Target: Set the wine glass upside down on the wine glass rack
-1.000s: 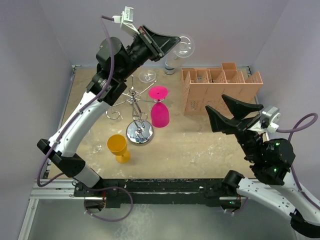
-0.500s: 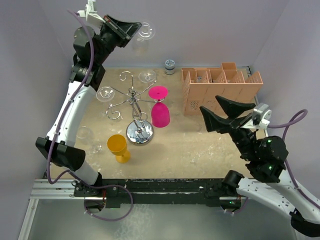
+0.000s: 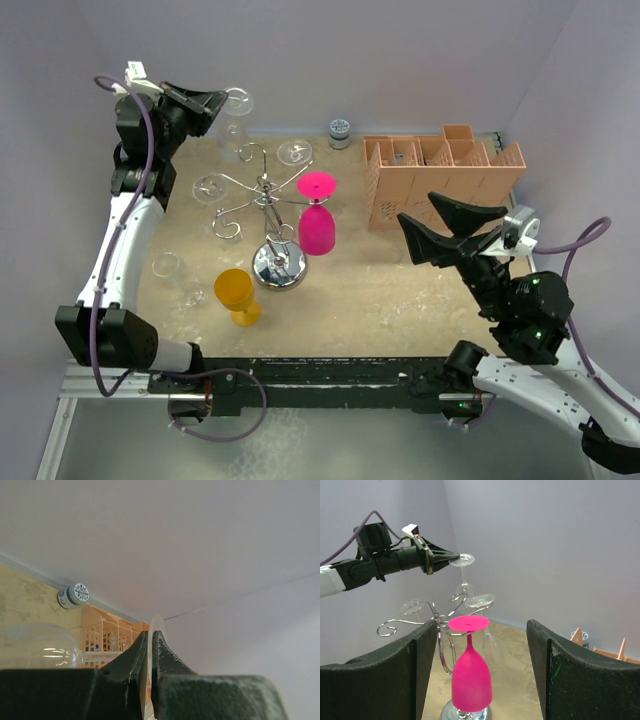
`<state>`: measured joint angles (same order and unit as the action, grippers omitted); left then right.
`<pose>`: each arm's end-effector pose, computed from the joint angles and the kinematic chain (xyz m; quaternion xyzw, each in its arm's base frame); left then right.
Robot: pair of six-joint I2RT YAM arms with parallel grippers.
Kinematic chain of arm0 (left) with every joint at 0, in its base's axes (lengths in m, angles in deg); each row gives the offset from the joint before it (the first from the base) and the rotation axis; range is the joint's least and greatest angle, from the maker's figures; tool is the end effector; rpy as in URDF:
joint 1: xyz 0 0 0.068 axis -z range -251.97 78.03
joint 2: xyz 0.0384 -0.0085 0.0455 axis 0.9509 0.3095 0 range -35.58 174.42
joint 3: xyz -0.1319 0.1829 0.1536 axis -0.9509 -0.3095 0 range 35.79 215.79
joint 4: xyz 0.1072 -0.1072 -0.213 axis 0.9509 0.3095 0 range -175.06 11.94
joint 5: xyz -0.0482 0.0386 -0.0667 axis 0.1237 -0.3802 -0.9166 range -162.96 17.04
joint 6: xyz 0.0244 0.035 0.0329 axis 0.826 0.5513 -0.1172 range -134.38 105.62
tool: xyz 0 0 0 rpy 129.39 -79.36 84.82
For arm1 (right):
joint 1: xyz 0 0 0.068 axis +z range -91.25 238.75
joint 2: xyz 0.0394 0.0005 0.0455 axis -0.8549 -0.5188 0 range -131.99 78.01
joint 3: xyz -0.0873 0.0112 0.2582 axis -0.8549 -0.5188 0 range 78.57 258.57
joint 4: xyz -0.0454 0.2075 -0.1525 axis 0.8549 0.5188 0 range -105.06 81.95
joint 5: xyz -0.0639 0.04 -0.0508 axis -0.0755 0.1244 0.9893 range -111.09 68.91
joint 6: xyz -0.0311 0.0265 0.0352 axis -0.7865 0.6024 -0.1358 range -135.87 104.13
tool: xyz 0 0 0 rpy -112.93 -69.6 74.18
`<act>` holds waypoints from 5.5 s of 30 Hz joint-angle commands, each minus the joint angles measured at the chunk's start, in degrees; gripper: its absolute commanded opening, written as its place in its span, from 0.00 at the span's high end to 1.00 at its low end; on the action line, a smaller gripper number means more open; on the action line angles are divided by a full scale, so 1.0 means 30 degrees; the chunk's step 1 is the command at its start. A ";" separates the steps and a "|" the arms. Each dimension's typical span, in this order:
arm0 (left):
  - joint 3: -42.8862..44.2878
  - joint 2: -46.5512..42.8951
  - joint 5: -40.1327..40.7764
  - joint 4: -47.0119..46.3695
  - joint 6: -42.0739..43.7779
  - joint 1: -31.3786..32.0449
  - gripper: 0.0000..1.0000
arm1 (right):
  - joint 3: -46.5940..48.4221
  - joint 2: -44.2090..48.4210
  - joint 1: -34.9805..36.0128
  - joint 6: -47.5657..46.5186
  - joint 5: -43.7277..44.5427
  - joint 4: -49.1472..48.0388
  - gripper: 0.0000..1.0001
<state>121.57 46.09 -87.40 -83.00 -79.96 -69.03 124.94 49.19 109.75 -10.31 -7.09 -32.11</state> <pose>0.3293 -0.0259 0.4561 -0.2808 0.6355 -0.4741 0.5409 0.0656 0.0674 0.4335 -0.0786 0.4672 0.3665 0.8008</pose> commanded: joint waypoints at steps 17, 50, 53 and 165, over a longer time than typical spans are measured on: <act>-0.4768 -0.5578 0.0509 0.1362 -0.1145 -0.0628 1.00 | -0.0665 0.0381 0.0050 0.1028 0.0114 -0.0802 0.27; -0.5725 -0.5151 -0.3268 -0.0244 -0.2253 -0.0418 1.00 | -0.1091 -0.0551 0.0050 0.1235 -0.0032 -0.1726 0.27; -0.5498 -0.4706 -0.3211 -0.0520 -0.2335 -0.0124 1.00 | -0.1073 -0.0615 0.0050 0.1264 -0.0038 -0.1820 0.27; 0.0750 -0.3425 0.2468 0.7262 0.5580 0.1276 0.59 | -0.0947 -0.0131 0.0055 0.2319 0.0079 -0.1478 0.27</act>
<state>119.86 37.26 -81.06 -60.09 -66.34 -65.10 121.18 48.88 109.75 -4.41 -7.09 -34.65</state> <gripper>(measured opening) 0.385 0.729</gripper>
